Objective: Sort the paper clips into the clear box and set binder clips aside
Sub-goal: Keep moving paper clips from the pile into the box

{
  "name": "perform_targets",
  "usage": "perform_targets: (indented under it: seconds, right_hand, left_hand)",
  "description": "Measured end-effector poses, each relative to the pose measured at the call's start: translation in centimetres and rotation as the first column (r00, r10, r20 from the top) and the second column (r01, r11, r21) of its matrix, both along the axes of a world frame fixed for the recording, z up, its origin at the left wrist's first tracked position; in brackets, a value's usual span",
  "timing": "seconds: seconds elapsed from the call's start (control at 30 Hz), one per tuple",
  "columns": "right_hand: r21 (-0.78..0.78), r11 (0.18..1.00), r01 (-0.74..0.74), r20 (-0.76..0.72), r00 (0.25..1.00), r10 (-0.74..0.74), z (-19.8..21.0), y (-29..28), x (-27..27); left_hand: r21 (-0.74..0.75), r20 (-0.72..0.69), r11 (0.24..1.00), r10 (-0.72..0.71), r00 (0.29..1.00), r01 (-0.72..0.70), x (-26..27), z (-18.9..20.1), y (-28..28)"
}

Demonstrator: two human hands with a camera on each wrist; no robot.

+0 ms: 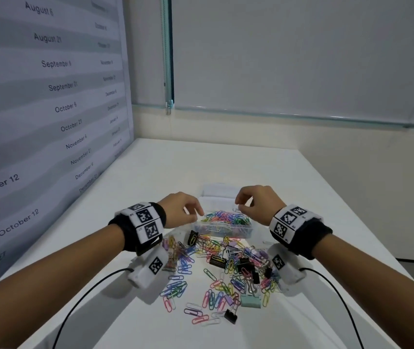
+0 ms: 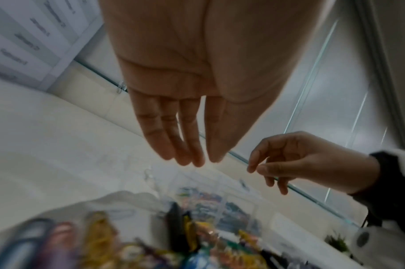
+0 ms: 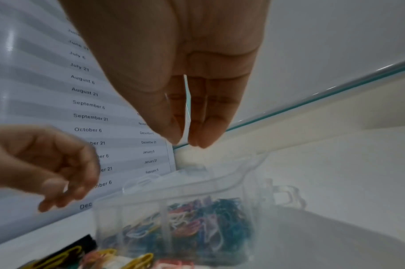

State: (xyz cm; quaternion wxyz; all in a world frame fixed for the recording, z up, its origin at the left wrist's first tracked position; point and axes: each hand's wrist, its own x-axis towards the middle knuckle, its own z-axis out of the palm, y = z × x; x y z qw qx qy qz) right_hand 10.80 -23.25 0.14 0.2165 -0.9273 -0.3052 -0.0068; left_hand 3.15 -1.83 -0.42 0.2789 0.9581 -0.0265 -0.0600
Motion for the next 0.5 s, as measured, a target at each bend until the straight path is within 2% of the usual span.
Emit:
perform_targets:
  seconds: [0.07,0.13,0.23,0.4,0.5]
  right_hand:
    - [-0.047,0.999,-0.021,-0.005,1.000,0.021,-0.4,0.0,-0.2]
    - [-0.113,0.986,-0.122,-0.022,0.993,0.120,-0.5,0.4,-1.4]
    - [-0.177,0.939,-0.296,-0.131,0.952,0.276,-0.6,1.5,-4.3]
    - [-0.309,0.813,-0.493,-0.269,0.866,0.422,-1.7,3.0,-7.9]
    - [-0.387,0.752,-0.533,-0.306,0.844,0.440,-2.6,3.6,-8.9]
  left_hand:
    - [0.120,-0.083,0.993,-0.008,0.997,0.018,-1.0,-0.3,0.8]
    - [0.200,-0.158,0.980,0.017,0.987,0.015,-2.0,-0.7,1.3]
    - [0.282,-0.232,0.958,0.020,0.972,0.047,-3.1,-1.5,1.9]
    - [0.338,-0.282,0.930,-0.044,0.958,0.143,-4.7,-2.7,2.1]
    - [0.300,-0.260,0.943,-0.067,0.963,0.146,-5.2,-2.9,2.0]
